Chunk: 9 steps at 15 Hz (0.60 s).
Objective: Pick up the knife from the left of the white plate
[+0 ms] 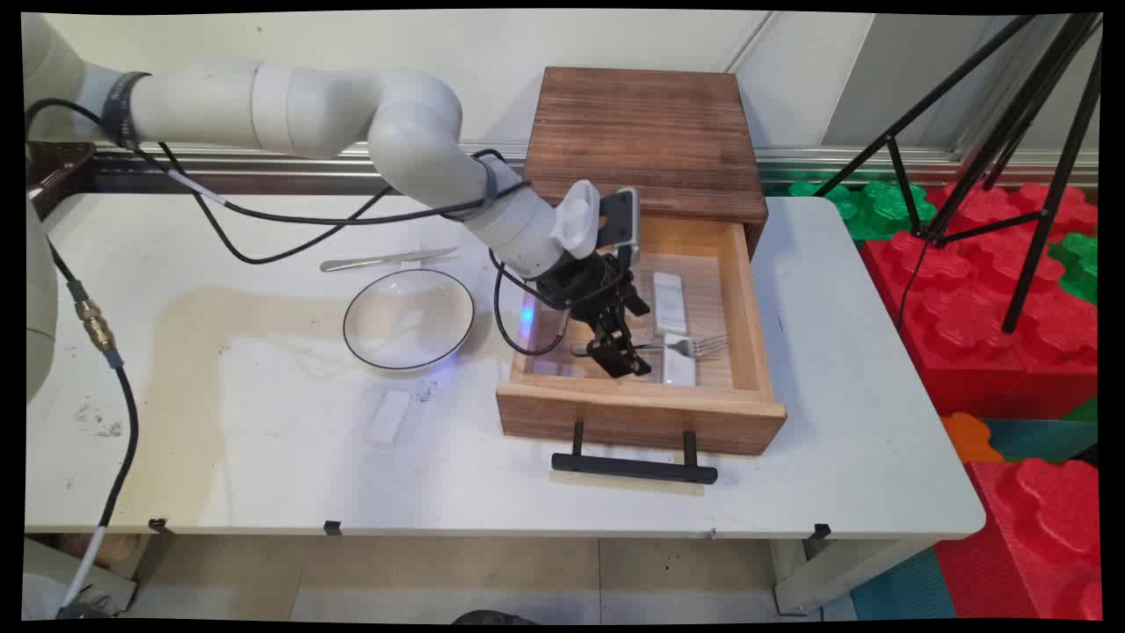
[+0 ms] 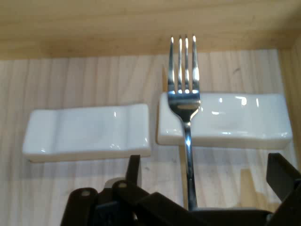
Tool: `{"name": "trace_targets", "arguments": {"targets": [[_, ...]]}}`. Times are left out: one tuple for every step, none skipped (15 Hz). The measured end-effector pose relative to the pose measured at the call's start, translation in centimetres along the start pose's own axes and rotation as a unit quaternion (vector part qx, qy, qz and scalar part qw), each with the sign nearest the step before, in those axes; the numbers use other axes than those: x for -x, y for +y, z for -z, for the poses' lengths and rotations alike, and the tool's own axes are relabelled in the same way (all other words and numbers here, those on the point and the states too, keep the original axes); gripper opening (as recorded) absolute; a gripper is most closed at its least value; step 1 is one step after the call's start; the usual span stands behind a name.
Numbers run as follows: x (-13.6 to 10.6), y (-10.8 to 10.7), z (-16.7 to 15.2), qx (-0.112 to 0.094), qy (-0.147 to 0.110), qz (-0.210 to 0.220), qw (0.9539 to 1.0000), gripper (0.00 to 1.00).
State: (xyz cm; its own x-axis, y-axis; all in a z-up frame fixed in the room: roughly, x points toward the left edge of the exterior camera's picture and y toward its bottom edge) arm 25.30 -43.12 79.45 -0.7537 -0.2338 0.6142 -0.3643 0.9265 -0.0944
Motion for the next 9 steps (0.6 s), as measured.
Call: {"name": "trace_targets", "arguments": {"targets": [[-0.2, 0.0, 0.3, -0.003, 0.003, 0.000, 1.0000, 1.00], [-0.3, 0.1, 0.7, -0.006, 0.006, 0.001, 1.0000, 1.00], [-0.5, 0.1, 1.3, -0.009, 0.010, 0.002, 0.9999, 1.00], [-0.7, 0.2, 1.8, -0.011, 0.014, 0.003, 0.9998, 1.00], [-0.9, 0.2, 2.3, -0.012, 0.018, 0.003, 0.9998, 1.00], [-1.0, 0.3, 3.0, -0.014, 0.022, 0.003, 0.9997, 1.00], [-1.1, 0.4, 3.7, -0.016, 0.027, 0.002, 0.9995, 1.00], [-1.1, 0.5, 4.3, -0.017, 0.031, 0.001, 0.9994, 1.00], [-1.0, 0.6, 5.2, -0.020, 0.035, 0.001, 0.9992, 1.00]]}}
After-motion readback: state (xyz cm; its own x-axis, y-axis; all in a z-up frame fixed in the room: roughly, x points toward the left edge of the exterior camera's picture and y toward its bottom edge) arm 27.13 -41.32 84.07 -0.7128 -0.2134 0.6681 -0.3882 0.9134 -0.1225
